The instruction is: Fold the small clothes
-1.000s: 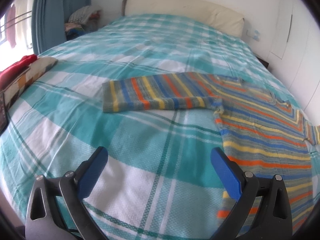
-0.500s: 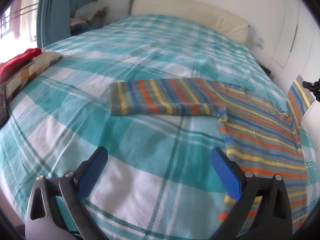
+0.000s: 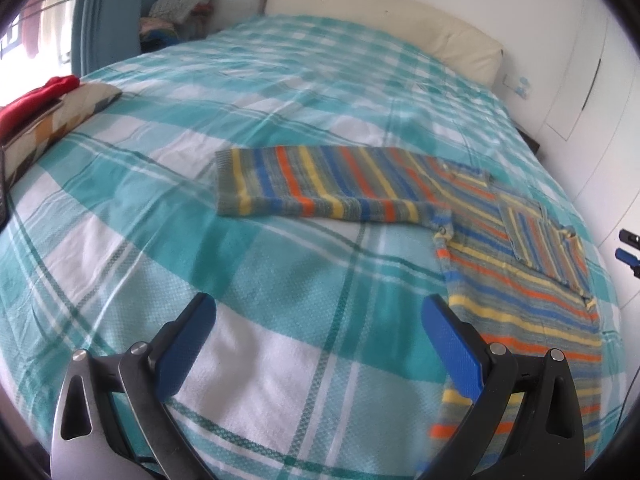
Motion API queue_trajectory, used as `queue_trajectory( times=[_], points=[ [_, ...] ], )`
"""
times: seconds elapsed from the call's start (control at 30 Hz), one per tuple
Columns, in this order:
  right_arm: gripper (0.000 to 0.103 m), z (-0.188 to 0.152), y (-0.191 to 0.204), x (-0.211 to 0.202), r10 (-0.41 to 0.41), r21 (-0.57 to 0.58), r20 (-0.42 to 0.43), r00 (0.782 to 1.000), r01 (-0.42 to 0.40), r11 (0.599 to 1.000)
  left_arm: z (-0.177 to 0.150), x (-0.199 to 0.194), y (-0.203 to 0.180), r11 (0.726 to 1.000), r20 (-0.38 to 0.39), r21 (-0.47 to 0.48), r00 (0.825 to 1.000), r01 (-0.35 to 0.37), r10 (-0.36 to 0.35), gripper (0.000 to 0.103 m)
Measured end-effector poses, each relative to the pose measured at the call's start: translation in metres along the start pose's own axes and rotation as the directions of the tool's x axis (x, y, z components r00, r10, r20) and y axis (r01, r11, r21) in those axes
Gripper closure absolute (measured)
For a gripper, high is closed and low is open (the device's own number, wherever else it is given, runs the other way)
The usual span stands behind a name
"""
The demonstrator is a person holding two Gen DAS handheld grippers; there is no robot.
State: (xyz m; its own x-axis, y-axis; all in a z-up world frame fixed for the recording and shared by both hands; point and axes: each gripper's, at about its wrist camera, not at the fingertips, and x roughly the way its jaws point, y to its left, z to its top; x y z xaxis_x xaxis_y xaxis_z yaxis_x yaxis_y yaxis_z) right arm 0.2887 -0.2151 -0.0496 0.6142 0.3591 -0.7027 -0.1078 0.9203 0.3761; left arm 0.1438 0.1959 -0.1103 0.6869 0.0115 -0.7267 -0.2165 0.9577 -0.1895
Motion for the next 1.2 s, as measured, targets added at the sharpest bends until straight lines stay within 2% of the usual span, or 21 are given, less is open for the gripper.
queue_trajectory(
  times=[0.1, 0.2, 0.3, 0.4, 0.5, 0.63, 0.8, 0.97, 1.2],
  points=[
    [0.034, -0.040, -0.033, -0.008, -0.140, -0.047, 0.001, 0.990, 0.140, 0.989, -0.003, 0.002, -0.006, 0.999, -0.002, 0.031, 1.000, -0.011, 0.011, 0.001],
    [0.034, -0.085, -0.069, -0.022, -0.267, -0.052, 0.021, 0.963, 0.268, 0.962, -0.005, 0.002, -0.012, 0.998, 0.008, 0.063, 1.000, -0.030, 0.030, 0.001],
    [0.034, -0.120, -0.092, -0.043, -0.311, 0.001, 0.065, 0.948, 0.312, 0.950, -0.007, 0.003, -0.018, 0.994, 0.017, 0.095, 0.999, -0.050, 0.049, 0.001],
    [0.032, -0.148, -0.104, -0.063, -0.391, 0.012, 0.134, 0.911, 0.393, 0.920, -0.009, 0.007, -0.022, 0.992, 0.013, 0.114, 0.998, -0.055, 0.054, 0.001],
    [0.023, -0.161, -0.110, -0.067, -0.474, 0.005, 0.157, 0.866, 0.479, 0.878, -0.011, 0.011, -0.025, 0.990, 0.007, 0.128, 0.998, -0.064, 0.064, 0.001],
    [0.022, -0.165, -0.128, -0.055, -0.482, 0.063, 0.094, 0.871, 0.478, 0.876, -0.013, 0.010, -0.026, 0.987, 0.010, 0.142, 0.997, -0.076, 0.075, 0.001],
    [0.011, -0.168, -0.134, -0.042, -0.474, 0.106, 0.070, 0.878, 0.466, 0.879, -0.011, 0.010, -0.020, 0.992, -0.004, 0.108, 0.998, -0.062, 0.062, 0.001],
    [0.001, -0.168, -0.131, -0.035, -0.471, 0.081, 0.056, 0.880, 0.466, 0.881, -0.009, 0.014, -0.013, 0.997, -0.032, 0.067, 0.998, -0.048, 0.050, 0.001],
    [0.000, -0.168, -0.128, -0.031, -0.482, 0.066, 0.049, 0.875, 0.479, 0.876, -0.012, 0.009, -0.016, 0.995, -0.027, 0.089, 0.998, -0.049, 0.052, 0.001]
  ],
)
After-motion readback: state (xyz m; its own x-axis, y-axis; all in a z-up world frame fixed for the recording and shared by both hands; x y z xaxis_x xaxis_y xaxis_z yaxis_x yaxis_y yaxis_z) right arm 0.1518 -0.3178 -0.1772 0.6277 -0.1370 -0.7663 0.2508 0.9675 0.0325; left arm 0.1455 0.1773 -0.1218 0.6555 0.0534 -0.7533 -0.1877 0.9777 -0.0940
